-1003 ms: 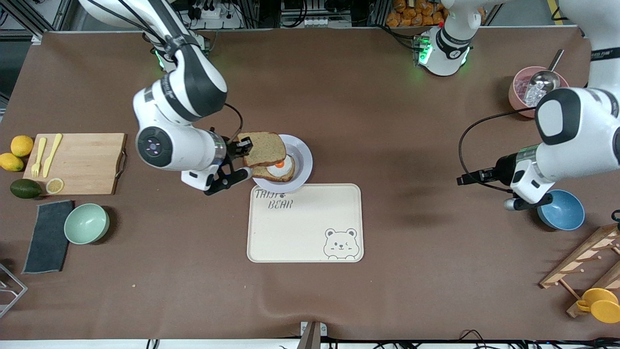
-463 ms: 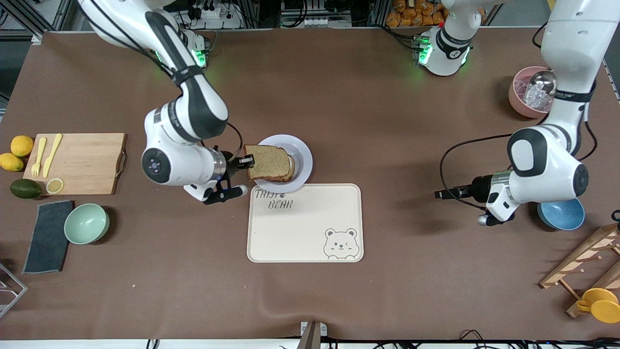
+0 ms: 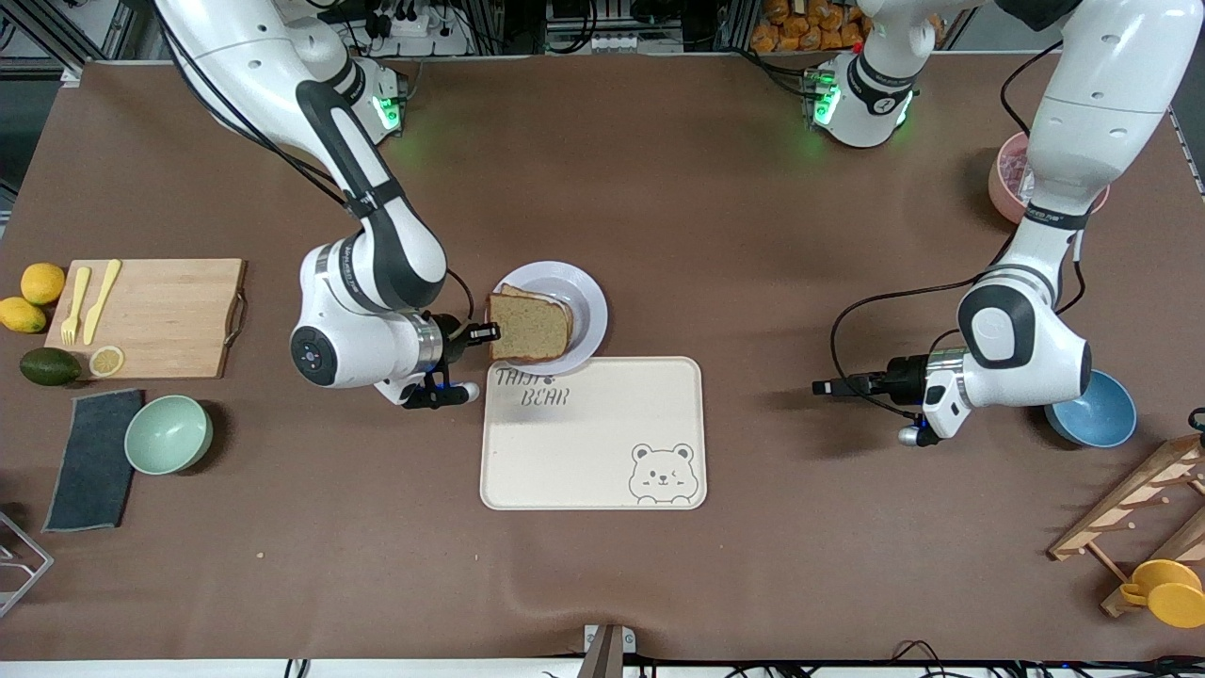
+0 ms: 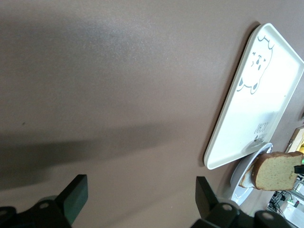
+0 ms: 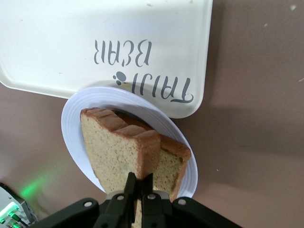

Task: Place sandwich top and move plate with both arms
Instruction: 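Lay the bread on the egg with the right gripper while the left gripper approaches, then open the right gripper and withdraw it while the left gripper nears the plate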

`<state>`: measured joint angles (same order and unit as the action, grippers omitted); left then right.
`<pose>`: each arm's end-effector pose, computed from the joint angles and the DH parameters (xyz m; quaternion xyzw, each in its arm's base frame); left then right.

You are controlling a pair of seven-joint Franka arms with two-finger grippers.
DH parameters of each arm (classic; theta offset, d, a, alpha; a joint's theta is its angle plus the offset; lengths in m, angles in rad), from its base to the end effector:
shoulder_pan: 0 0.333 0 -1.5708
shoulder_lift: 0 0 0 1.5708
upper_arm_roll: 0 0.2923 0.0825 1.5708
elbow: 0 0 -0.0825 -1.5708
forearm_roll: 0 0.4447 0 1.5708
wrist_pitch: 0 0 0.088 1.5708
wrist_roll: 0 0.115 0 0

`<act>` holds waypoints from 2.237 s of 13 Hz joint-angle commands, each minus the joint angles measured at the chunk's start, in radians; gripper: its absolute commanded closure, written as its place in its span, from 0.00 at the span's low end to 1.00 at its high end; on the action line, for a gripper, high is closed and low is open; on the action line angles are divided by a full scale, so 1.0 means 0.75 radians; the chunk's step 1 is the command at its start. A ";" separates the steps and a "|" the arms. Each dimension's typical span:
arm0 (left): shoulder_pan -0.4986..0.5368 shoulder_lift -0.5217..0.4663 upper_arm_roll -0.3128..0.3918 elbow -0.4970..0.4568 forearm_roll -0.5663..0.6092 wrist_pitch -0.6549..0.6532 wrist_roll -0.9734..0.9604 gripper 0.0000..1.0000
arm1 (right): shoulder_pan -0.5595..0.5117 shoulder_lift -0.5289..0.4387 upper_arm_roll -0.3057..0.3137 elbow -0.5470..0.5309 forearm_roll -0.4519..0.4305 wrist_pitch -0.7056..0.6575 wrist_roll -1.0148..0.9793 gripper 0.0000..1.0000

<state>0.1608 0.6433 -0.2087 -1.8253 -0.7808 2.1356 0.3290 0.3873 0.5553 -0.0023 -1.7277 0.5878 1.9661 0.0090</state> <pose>0.6420 -0.0685 0.1056 0.9213 0.0901 -0.1072 0.3627 0.6063 0.2890 0.1822 -0.9571 -0.0271 0.1962 0.2115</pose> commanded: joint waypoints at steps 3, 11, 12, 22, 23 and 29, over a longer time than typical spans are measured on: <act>-0.008 0.026 -0.035 0.051 -0.082 -0.004 0.036 0.00 | -0.003 -0.014 0.007 -0.079 0.034 0.001 0.008 1.00; 0.017 -0.007 -0.163 0.035 -0.251 -0.116 0.038 0.00 | -0.048 -0.041 0.003 -0.073 0.032 -0.048 0.012 0.00; 0.015 -0.027 -0.166 0.004 -0.300 -0.151 0.050 0.00 | -0.076 -0.055 0.001 -0.071 0.030 -0.057 0.008 0.00; -0.006 -0.050 -0.331 -0.206 -0.729 -0.138 0.514 0.00 | -0.453 -0.369 -0.023 -0.083 -0.526 -0.177 -0.059 0.00; -0.008 -0.048 -0.349 -0.251 -0.850 -0.115 0.636 0.00 | -0.483 -0.431 -0.024 -0.071 -0.560 -0.204 -0.059 0.00; -0.163 -0.025 -0.364 -0.354 -1.155 0.030 0.925 0.00 | -0.523 -0.693 -0.036 -0.046 -0.661 -0.214 -0.051 0.00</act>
<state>0.0860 0.6439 -0.4753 -2.0660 -1.5601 2.1067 0.9571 0.0096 0.0985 -0.0386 -1.7476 0.1202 1.8141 -0.0414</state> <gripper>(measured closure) 0.000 0.000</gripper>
